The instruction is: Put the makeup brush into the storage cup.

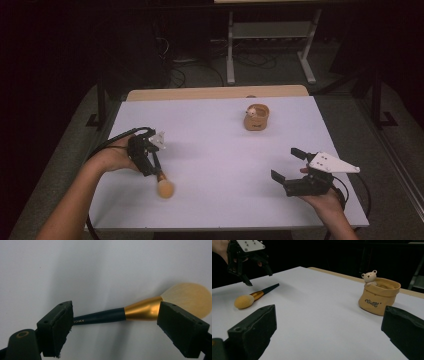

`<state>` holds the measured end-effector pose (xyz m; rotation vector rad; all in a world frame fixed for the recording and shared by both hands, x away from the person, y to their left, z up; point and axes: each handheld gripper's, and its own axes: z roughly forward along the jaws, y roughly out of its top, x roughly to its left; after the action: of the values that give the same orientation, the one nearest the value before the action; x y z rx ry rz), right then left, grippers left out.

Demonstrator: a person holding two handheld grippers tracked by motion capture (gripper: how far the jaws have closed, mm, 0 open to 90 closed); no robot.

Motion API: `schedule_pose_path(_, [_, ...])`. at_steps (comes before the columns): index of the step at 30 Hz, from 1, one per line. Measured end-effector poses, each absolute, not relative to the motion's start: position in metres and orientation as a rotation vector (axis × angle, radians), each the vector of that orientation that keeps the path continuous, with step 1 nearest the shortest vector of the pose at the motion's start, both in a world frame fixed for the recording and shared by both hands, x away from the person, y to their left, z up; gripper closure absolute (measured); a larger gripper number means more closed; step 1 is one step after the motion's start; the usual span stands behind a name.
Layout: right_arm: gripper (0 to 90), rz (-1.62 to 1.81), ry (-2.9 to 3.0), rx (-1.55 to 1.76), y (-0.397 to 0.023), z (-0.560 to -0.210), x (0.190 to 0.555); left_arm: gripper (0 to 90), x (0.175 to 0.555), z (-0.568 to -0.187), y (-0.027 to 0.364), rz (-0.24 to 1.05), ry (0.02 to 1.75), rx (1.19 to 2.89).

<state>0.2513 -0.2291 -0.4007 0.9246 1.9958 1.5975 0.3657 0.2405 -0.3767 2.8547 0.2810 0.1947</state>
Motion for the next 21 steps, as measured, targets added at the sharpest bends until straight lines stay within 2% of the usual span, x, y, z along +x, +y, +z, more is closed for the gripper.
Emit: schedule_pose_path(21, [0.0, 1.596, 1.999, 0.93, -0.229, -0.402, 0.252, 14.4, 0.373, -0.393, 0.243, 0.168, 0.185, 2.914])
